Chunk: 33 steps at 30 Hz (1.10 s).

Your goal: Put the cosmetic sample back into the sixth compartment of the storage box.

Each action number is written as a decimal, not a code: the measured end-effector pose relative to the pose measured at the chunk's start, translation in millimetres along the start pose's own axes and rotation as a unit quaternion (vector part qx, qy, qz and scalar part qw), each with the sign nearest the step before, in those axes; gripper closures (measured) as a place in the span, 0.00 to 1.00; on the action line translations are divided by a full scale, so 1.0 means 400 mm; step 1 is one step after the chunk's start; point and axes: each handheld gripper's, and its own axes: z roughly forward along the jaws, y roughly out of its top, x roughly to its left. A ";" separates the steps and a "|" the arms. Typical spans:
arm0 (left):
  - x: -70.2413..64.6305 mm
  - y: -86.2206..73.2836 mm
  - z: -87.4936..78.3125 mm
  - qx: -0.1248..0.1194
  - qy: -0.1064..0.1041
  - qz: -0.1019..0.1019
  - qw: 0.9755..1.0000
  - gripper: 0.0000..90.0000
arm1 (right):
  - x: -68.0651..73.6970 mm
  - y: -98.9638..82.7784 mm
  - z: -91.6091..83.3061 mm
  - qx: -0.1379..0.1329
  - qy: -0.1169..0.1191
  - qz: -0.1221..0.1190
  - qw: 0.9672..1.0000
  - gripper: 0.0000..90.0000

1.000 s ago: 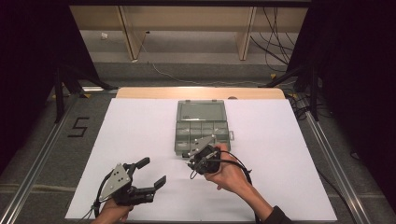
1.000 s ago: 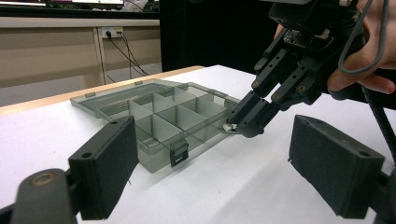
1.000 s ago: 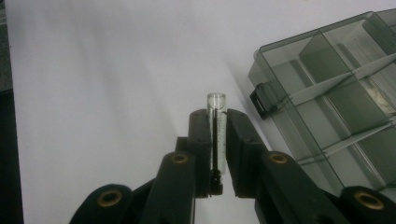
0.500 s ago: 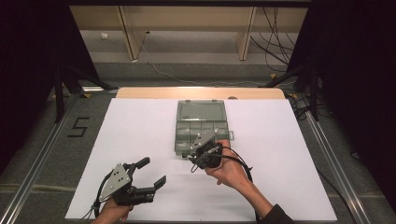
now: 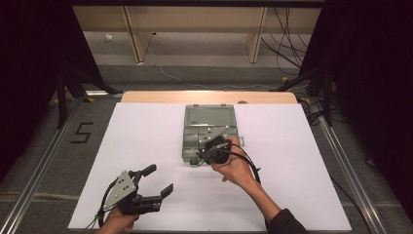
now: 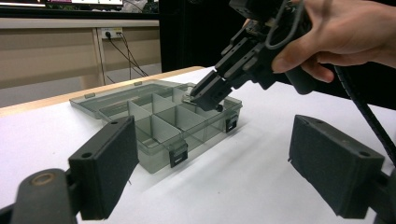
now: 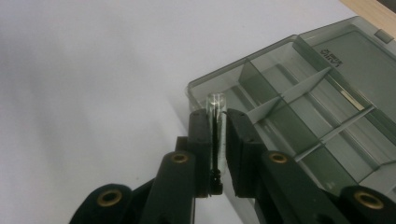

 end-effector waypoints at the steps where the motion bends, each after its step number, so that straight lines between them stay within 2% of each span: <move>1: 0.000 0.000 0.000 0.000 0.000 0.000 1.000 0.17 | -0.008 0.000 0.002 0.001 -0.002 -0.003 1.000 0.90; 5: 0.000 0.000 0.000 0.000 0.000 0.000 1.000 0.17 | -0.025 -0.005 0.012 -0.001 -0.005 0.011 1.000 0.90; 6: 0.000 0.000 0.000 0.000 0.000 0.000 1.000 0.17 | -0.030 -0.005 0.014 -0.005 -0.011 0.021 1.000 0.90; 9: 0.000 0.000 0.000 0.001 0.000 0.000 1.000 0.17 | -0.037 -0.006 0.015 -0.003 -0.007 0.020 1.000 0.90; 10: 0.000 0.000 0.000 0.001 0.001 0.000 1.000 0.17 | -0.038 -0.006 0.017 -0.004 -0.010 0.032 0.999 0.90; 12: 0.000 0.000 0.000 0.001 0.000 0.000 1.000 0.17 | -0.041 -0.007 0.021 -0.010 -0.014 0.029 0.999 0.90; 13: 0.000 0.000 0.000 0.001 0.000 0.000 1.000 0.17 | -0.044 -0.006 0.019 -0.001 -0.008 0.034 0.999 0.90; 15: 0.000 0.000 0.000 0.000 0.000 0.000 1.000 0.17 | -0.048 -0.008 0.024 -0.004 -0.008 0.037 0.999 0.90; 16: 0.000 0.000 0.000 0.000 0.000 0.000 1.000 0.17 | -0.051 -0.008 0.029 -0.016 -0.015 0.034 0.999 0.90; 17: 0.000 0.000 0.000 0.000 0.000 0.000 1.000 0.17 | -0.051 -0.007 0.026 -0.005 -0.007 0.047 0.999 0.90; 20: 0.000 0.000 0.000 0.001 0.000 0.000 1.000 0.17 | -0.058 -0.009 0.034 -0.019 -0.015 0.045 0.999 0.90; 21: 0.000 0.000 0.000 0.001 0.000 0.000 1.000 0.17 | -0.060 -0.008 0.031 -0.009 -0.007 0.051 0.999 0.90; 27: -0.001 0.000 0.000 0.002 0.001 -0.002 1.000 0.17 | -0.074 -0.013 0.047 -0.020 -0.016 0.057 0.998 0.90; 28: 0.000 0.000 0.000 0.002 0.001 -0.001 1.000 0.17 | -0.073 -0.013 0.049 -0.016 -0.014 0.066 0.998 0.90; 31: -0.001 0.000 0.000 0.001 0.000 -0.002 1.000 0.17 | -0.077 -0.013 0.054 -0.020 -0.015 0.060 0.998 0.90; 33: -0.001 -0.001 0.001 0.001 0.000 -0.003 1.000 0.17 | -0.075 -0.012 0.055 -0.014 -0.009 0.079 0.997 0.90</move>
